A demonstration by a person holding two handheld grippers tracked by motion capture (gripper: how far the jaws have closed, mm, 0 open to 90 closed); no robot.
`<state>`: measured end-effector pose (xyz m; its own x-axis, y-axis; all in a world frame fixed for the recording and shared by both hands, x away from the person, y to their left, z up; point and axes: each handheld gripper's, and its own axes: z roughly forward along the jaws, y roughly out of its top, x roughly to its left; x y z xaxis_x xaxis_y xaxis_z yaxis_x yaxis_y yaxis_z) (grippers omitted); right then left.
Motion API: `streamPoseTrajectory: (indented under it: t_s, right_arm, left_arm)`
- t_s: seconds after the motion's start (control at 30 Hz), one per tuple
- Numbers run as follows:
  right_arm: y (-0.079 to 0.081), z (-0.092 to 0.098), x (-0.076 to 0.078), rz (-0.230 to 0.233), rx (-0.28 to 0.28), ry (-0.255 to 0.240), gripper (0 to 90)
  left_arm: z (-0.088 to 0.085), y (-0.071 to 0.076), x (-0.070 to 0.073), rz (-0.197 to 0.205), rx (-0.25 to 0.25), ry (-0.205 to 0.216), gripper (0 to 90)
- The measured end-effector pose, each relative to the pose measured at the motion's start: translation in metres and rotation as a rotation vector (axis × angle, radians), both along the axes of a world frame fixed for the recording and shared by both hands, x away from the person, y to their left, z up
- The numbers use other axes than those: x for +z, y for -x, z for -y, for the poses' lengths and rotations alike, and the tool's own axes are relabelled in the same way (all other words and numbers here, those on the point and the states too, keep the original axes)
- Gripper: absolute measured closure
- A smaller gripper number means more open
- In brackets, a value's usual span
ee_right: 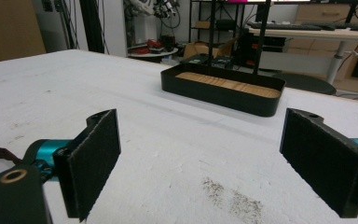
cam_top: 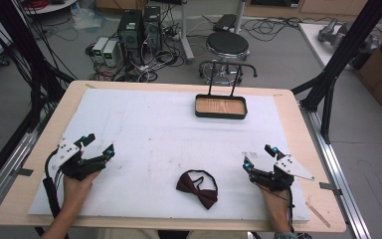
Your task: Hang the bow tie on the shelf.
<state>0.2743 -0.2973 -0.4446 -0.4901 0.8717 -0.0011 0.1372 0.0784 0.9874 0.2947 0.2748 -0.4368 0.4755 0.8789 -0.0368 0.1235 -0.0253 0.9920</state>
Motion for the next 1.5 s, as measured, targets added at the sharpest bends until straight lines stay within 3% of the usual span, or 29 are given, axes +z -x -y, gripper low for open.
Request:
streamPoseTrajectory:
  t_s: [0.17, 0.5, 0.7, 0.73, 0.87, 1.0, 1.13, 1.27, 1.37, 1.5]
  right_arm:
    - [0.001, -0.002, 0.000, 0.003, 0.012, 0.012, 11.5]
    - [0.005, -0.012, 0.002, -0.015, 0.089, 0.019, 14.8]
    - [0.012, -0.034, 0.009, -0.029, 0.192, -0.007, 15.4]
    - [0.015, -0.039, 0.009, -0.051, 0.217, -0.012, 15.5]
    - [0.022, -0.056, 0.010, -0.077, 0.308, 0.007, 21.5]
    - [0.027, -0.073, 0.011, -0.086, 0.386, 0.035, 25.4]
    - [0.032, -0.090, 0.007, -0.126, 0.455, 0.070, 28.1]
    - [0.037, -0.106, 0.004, -0.128, 0.525, 0.177, 36.1]
    - [0.039, -0.112, 0.004, -0.139, 0.560, 0.202, 41.2]
    - [0.042, -0.121, 0.002, -0.151, 0.590, 0.274, 46.8]
  left_arm:
    - [0.001, 0.001, 0.000, 0.002, -0.007, -0.009, 18.1]
    - [0.001, -0.001, 0.000, 0.006, 0.002, -0.007, 18.2]
    - [0.001, -0.001, 0.000, 0.010, 0.004, 0.000, 18.6]
    - [0.001, -0.002, 0.000, 0.013, 0.006, 0.002, 18.7]
    - [0.001, -0.003, 0.000, 0.016, 0.007, 0.000, 19.6]
    - [0.001, -0.003, 0.000, 0.019, 0.009, 0.005, 20.2]
    - [0.001, -0.003, 0.000, 0.019, 0.011, 0.008, 20.2]
    - [0.001, -0.003, 0.000, 0.020, 0.011, 0.003, 20.2]
    - [0.001, -0.004, 0.000, 0.021, 0.014, 0.007, 20.3]
    - [0.001, -0.003, 0.000, 0.019, 0.011, 0.002, 20.3]
